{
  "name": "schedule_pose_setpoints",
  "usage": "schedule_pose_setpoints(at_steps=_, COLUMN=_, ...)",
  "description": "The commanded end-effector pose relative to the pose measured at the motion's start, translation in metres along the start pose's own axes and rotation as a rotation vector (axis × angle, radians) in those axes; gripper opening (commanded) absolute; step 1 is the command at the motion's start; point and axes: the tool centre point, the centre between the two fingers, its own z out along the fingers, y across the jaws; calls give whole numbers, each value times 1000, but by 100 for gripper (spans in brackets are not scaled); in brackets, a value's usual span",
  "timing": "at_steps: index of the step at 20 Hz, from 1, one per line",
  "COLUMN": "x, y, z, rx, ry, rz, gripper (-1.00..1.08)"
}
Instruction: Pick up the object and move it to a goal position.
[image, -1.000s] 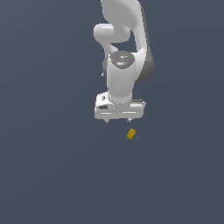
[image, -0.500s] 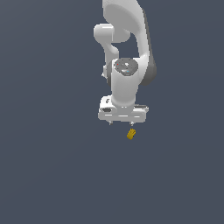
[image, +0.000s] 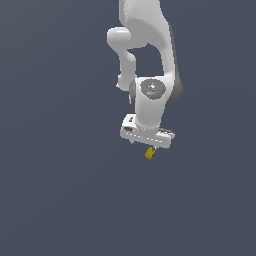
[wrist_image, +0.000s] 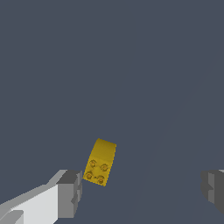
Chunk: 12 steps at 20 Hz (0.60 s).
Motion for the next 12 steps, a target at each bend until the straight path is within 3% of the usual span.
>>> schedule_pose_setpoints(at_steps=1, x=-3, y=-6, z=9, rx=-2, ry=-3, rz=59, gripper=100)
schedule_pose_setpoints(at_steps=12, x=-13, y=-24, z=39, rx=-11, ry=-8, rz=246, gripper=100)
